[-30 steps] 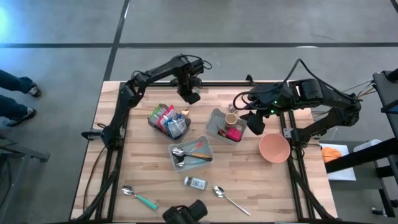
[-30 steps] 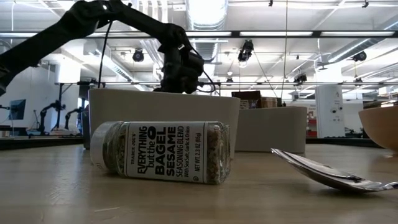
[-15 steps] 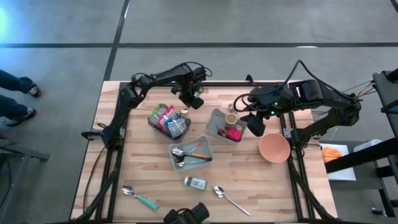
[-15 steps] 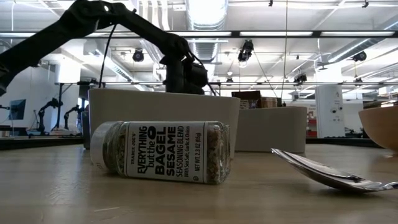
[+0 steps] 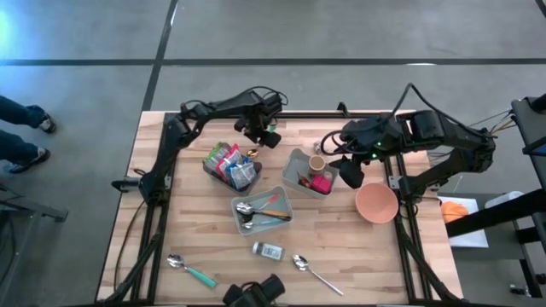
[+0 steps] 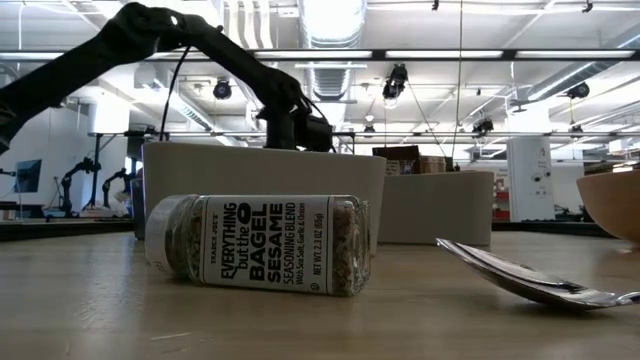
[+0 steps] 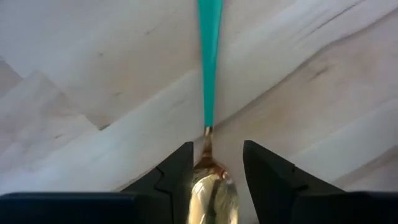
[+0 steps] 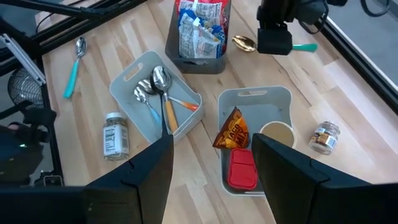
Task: Pick & Place Food Item
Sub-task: Put the green spoon into the bottom gray bin
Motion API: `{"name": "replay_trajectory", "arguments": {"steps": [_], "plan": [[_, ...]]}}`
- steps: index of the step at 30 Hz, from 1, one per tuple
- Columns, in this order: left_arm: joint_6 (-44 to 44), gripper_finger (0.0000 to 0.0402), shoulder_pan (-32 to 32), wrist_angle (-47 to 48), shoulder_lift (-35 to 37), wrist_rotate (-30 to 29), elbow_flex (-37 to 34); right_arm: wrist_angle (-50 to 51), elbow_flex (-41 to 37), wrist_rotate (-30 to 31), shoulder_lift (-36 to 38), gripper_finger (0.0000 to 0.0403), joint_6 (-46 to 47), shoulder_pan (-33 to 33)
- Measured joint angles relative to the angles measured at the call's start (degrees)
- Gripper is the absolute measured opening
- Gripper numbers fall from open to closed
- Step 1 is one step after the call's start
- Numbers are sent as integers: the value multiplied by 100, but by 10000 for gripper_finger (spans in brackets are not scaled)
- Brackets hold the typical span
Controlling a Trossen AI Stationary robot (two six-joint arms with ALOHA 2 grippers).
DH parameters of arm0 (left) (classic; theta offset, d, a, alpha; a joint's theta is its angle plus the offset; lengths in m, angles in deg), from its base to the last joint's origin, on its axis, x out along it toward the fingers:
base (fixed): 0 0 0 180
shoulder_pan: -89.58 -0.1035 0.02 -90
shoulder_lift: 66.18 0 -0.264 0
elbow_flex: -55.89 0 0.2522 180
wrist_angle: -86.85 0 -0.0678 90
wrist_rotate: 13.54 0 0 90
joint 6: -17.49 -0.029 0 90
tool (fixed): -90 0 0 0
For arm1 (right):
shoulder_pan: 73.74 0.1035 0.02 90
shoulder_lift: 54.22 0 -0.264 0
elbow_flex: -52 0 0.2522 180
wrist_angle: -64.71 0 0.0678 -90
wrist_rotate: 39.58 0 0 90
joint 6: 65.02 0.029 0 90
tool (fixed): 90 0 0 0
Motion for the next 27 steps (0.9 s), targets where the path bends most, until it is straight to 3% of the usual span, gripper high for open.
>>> {"name": "replay_trajectory", "arguments": {"steps": [9, 12, 17, 27], "plan": [[282, 142, -139, 34, -297, 476, 56, 0, -2, -1, -2, 215, 219, 272], [284, 114, -172, 70, -304, 546, 56, -1, -2, 0, -2, 215, 265, 393], [115, 16, -185, 110, -315, 541, 46, -2, -2, 7, -2, 215, 392, 569], [57, 2, -174, 186, -318, 484, 55, -1, -4, 315, -2, 215, 587, 944]]}}
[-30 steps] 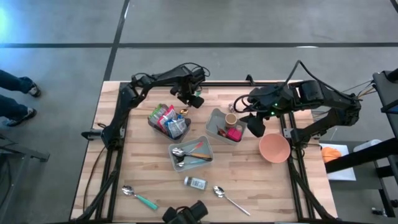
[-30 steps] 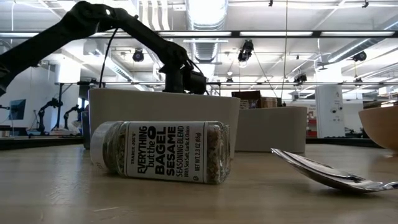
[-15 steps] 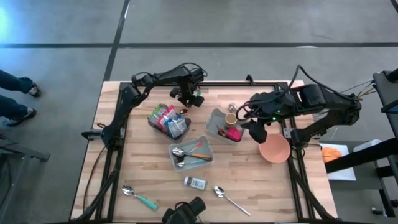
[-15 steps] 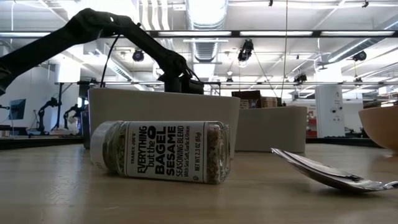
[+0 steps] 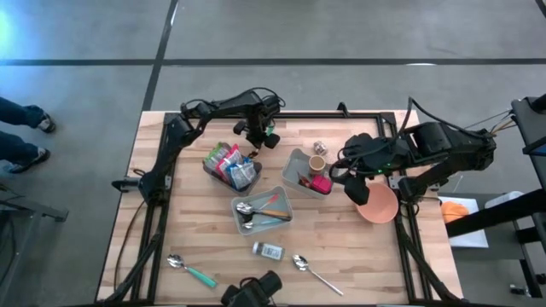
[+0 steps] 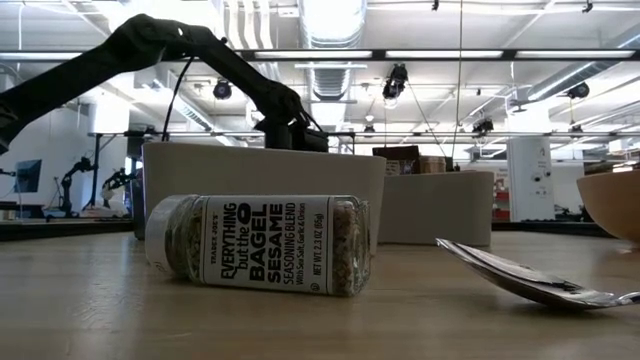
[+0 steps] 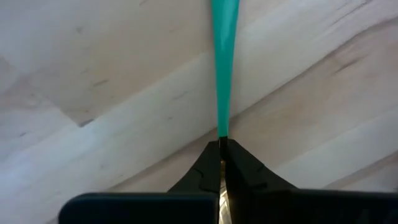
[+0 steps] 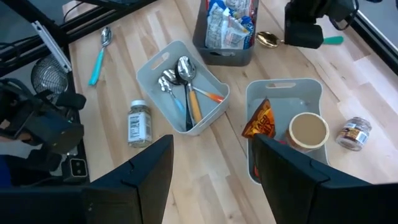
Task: Pick & Place Food Item
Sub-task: Put the green spoon into the bottom gray bin
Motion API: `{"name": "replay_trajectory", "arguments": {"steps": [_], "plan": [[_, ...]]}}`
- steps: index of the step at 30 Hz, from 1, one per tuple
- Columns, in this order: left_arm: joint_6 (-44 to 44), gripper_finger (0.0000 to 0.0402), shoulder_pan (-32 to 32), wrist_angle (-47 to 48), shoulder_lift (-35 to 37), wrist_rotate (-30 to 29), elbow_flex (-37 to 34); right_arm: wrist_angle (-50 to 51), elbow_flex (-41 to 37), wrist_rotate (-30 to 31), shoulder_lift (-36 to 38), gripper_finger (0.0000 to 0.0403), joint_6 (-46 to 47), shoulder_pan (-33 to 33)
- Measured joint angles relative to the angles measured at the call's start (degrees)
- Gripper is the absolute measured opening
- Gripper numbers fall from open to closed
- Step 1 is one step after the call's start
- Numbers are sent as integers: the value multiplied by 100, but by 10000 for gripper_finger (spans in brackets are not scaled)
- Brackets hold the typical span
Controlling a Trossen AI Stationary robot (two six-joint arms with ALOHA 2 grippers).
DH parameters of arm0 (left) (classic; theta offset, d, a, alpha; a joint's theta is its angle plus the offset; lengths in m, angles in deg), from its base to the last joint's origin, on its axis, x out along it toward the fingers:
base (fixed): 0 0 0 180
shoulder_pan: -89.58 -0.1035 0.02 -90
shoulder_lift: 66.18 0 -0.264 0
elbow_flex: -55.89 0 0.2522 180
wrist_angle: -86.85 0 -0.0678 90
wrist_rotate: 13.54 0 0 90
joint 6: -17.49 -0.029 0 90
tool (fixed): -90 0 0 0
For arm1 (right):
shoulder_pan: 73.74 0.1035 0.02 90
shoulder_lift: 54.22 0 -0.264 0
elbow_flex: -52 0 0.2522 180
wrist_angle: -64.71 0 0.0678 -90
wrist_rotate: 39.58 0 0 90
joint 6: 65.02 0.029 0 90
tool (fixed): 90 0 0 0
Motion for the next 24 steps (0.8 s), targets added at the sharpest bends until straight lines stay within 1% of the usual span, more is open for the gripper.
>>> {"name": "replay_trajectory", "arguments": {"steps": [6, 16, 21, 24], "plan": [[-412, 1, 4, 350, 34, -197, 177, 3, 0, 167, 0, 215, -4, 86], [-754, 0, 37, 593, 147, -148, 722, 16, 0, 232, 0, 215, -22, 86], [-1170, 0, 125, 1016, 189, -61, 998, 35, 0, 285, 0, 215, -52, 86], [-1563, 0, 174, 1423, 262, -55, 1203, 42, 0, 292, 0, 215, -60, 86]]}}
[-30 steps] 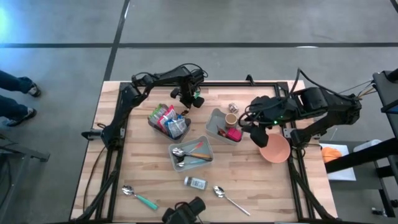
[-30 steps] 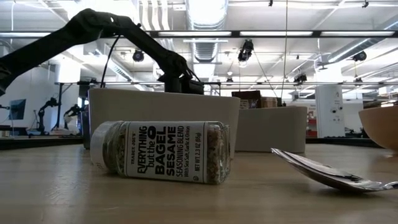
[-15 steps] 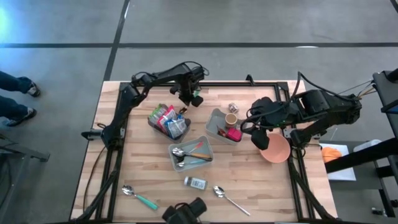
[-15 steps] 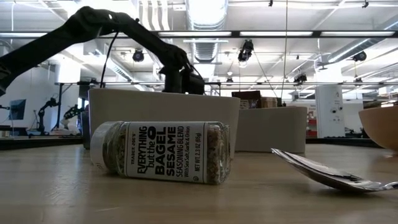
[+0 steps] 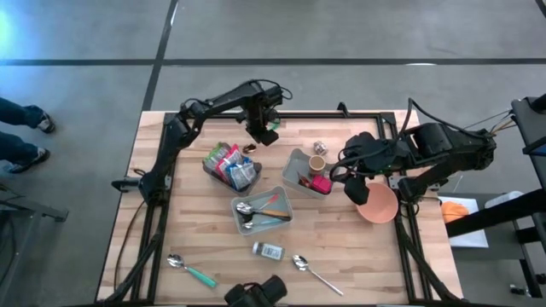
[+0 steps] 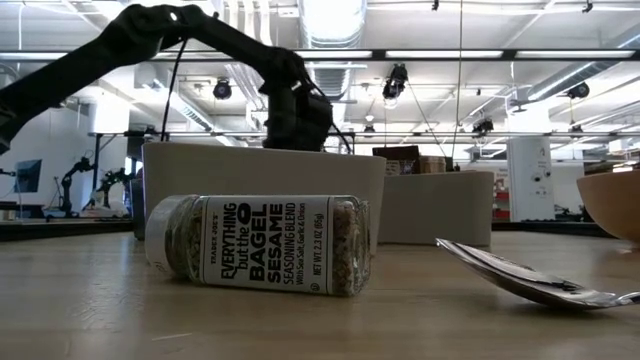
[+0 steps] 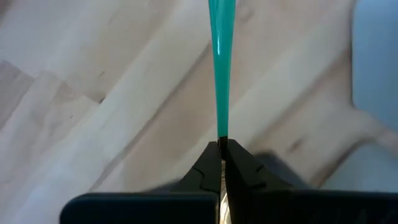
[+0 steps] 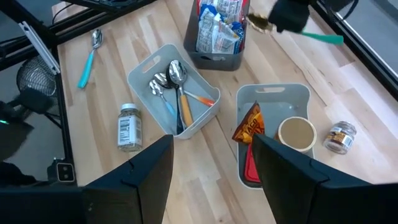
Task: Pick & Place Food Item
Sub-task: Put the green spoon into the bottom gray bin
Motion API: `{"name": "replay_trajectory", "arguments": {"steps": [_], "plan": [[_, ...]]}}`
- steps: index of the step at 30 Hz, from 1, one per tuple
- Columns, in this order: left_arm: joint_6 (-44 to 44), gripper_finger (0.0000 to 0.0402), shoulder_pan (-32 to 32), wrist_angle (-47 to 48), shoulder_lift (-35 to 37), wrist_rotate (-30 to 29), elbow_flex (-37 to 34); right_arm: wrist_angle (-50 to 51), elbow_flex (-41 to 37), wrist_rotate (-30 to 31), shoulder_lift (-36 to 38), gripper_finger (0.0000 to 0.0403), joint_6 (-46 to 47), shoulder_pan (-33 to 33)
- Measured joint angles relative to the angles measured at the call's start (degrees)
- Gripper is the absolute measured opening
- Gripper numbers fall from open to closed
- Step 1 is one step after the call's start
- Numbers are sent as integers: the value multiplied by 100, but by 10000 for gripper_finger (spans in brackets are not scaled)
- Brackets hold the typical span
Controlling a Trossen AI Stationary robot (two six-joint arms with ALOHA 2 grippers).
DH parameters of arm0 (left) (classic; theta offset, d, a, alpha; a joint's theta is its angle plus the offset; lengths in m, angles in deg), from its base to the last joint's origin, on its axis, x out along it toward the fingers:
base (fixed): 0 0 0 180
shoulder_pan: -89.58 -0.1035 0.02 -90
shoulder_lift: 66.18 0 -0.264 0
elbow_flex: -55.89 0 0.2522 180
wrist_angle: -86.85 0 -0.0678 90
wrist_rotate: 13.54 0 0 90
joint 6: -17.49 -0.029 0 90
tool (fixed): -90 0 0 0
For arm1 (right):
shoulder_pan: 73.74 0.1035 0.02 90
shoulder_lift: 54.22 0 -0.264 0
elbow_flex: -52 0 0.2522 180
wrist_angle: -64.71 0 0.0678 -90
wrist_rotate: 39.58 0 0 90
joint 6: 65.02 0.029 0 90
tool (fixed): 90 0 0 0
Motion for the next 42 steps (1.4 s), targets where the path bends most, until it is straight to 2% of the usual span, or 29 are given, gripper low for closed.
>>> {"name": "replay_trajectory", "arguments": {"steps": [8, 13, 21, 27, 34, 42], "plan": [[-483, 0, 43, 602, 653, 31, 209, 57, 0, 42, 0, 215, -22, 0], [-496, 0, 111, 721, 1260, 341, 205, 59, 0, 150, 0, 215, -12, -2], [-27, 0, 859, 784, 2353, 390, -96, 59, 0, 292, 0, 215, 48, -2], [609, 0, 1829, 587, 2941, 319, -722, 57, 0, 417, 0, 215, 66, -2], [1234, 0, 2816, -634, 3324, 305, -2003, 57, 0, 431, 0, 215, 57, -2], [926, 0, 3364, -1572, 3257, 400, -3316, 57, 0, 428, 0, 215, 74, -2]]}}
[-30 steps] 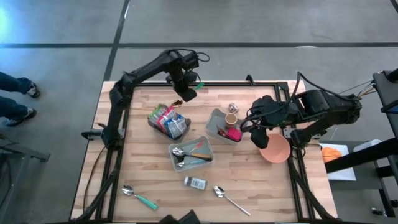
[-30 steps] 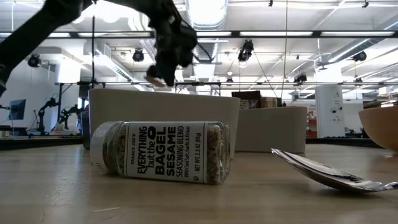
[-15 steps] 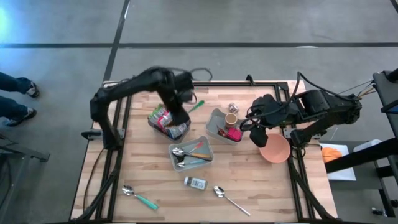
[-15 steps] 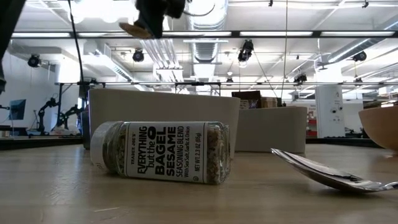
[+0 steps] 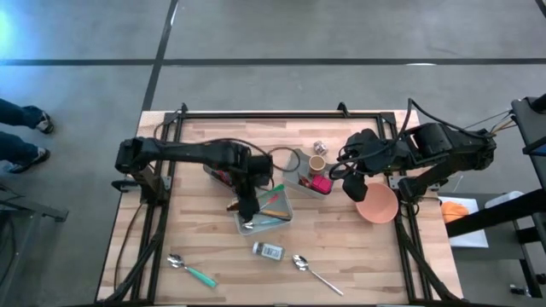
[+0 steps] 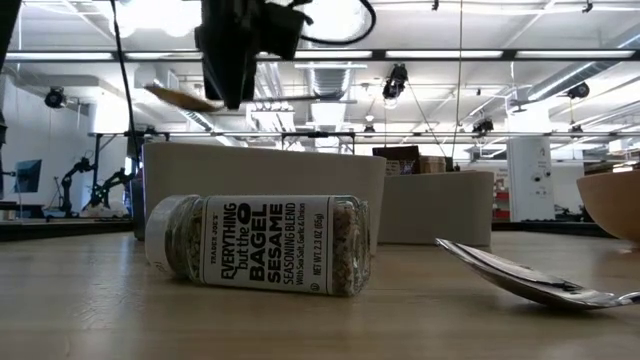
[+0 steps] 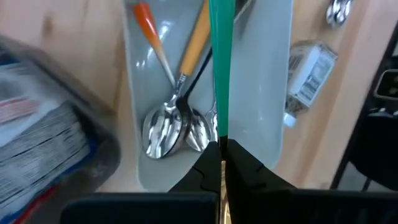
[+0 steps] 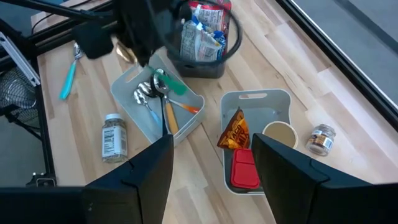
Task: Pick & Place Food Item
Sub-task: Put the green spoon into the bottom gray bin
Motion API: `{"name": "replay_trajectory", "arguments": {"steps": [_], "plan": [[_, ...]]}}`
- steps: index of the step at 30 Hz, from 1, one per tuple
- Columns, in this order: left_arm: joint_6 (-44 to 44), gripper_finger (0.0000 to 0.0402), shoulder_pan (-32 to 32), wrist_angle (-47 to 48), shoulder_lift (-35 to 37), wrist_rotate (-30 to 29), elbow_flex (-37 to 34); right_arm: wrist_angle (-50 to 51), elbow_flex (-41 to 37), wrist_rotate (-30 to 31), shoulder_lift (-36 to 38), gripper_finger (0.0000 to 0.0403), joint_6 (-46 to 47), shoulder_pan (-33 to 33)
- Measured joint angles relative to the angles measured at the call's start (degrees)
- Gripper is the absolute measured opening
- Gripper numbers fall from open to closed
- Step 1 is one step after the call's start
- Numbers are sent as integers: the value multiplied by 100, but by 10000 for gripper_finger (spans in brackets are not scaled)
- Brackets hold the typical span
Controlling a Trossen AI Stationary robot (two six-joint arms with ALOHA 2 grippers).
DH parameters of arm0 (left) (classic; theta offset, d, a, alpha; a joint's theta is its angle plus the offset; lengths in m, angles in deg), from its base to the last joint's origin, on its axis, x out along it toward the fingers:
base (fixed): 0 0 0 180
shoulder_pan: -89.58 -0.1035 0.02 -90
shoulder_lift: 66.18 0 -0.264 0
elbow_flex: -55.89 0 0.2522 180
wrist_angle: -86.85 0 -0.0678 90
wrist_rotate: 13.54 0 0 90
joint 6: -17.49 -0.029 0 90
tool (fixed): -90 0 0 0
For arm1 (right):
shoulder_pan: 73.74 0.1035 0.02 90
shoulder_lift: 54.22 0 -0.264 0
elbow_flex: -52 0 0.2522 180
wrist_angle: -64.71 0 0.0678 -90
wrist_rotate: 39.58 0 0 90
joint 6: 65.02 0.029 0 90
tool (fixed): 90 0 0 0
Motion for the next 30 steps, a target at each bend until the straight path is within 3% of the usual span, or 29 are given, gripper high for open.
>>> {"name": "replay_trajectory", "arguments": {"steps": [3, 8, 18, 30], "plan": [[-117, 0, 108, -439, -32, 1, -264, 0, 0, 0, 0, 215, 43, 0], [-1033, 0, 237, -995, -33, -17, -492, 0, 0, -2, 0, 215, 120, 0], [-1899, 0, 246, -1167, -58, -208, -936, -2, 0, -5, 0, 215, 272, 0], [-1997, 0, 254, -1301, -471, -265, -870, 20, -11, -22, -127, 215, 355, 2]]}}
